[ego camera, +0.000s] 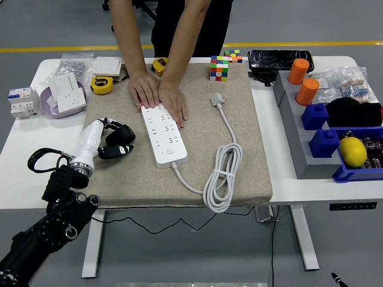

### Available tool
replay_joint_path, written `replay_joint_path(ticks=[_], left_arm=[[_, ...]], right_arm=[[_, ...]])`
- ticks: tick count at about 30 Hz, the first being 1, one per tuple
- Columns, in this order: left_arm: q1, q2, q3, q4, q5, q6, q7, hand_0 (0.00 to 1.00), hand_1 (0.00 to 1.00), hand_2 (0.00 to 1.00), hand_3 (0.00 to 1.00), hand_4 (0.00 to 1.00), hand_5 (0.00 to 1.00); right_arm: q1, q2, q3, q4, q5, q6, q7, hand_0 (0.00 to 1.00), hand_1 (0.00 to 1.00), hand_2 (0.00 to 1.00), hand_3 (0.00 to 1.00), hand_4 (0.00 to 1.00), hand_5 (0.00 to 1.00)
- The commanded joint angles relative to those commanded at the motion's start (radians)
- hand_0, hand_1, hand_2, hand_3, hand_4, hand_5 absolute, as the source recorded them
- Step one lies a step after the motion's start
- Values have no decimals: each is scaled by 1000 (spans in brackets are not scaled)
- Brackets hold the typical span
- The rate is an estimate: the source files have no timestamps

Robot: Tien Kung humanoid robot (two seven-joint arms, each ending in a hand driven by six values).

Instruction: Pick up the plug,place it near the board,insert it into the board,press the button

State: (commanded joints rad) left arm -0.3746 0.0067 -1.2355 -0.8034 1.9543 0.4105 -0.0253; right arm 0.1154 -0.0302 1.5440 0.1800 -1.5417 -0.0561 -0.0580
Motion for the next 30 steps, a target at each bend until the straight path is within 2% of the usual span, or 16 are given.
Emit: replay_joint_path(ticks=[5, 6, 11, 12, 17, 18, 23, 24, 29, 30], left_arm=[[-4, 0, -7, 11, 12, 2, 3, 778, 748, 645, 620, 993, 142], [-5, -1, -7, 13, 12, 3, 4, 763, 704, 580, 574, 949, 130], [-7, -3, -10, 27, 36, 13, 17, 763, 704, 580, 574, 949, 130], [-7, -3, -9, 27, 42, 16, 19, 720, 630, 469, 471, 725, 83], [-8, -5, -8, 26, 53, 23, 25, 720, 630, 469, 471, 725, 83], [-9, -5, -7, 26, 53, 24, 24, 690, 558, 418, 404, 641, 95], [-12, -5, -3, 23, 43, 26, 21, 690, 558, 418, 404, 641, 95], [-12, -5, -3, 21, 41, 26, 20, 676, 539, 401, 357, 559, 93], [-17, 1, 10, -5, 26, 28, 22, 676, 539, 401, 357, 559, 93], [-19, 4, 16, -12, 19, 29, 22, 676, 535, 391, 348, 531, 106]], right_arm=[[0, 0, 2, 0, -3, 1, 0, 808, 742, 734, 759, 998, 998], [0, -1, 2, 0, -3, 1, 0, 808, 742, 734, 758, 998, 998], [-1, -1, 3, 0, -5, 1, 0, 808, 742, 734, 758, 998, 998], [-1, -1, 4, 0, -6, 1, 0, 808, 742, 735, 758, 998, 998], [-2, -1, 3, 0, -6, 1, 0, 808, 742, 735, 758, 998, 998], [-2, -1, 2, 0, -5, 1, 0, 808, 742, 735, 759, 998, 998], [-1, -1, 0, 0, -1, 0, 0, 808, 742, 735, 759, 998, 998], [-1, -1, 0, 0, -2, 0, 0, 808, 742, 735, 759, 998, 998], [1, -2, 1, 0, -1, 0, -1, 808, 742, 735, 759, 998, 998], [1, -2, 2, 0, 0, -1, -1, 808, 742, 735, 759, 998, 998]])
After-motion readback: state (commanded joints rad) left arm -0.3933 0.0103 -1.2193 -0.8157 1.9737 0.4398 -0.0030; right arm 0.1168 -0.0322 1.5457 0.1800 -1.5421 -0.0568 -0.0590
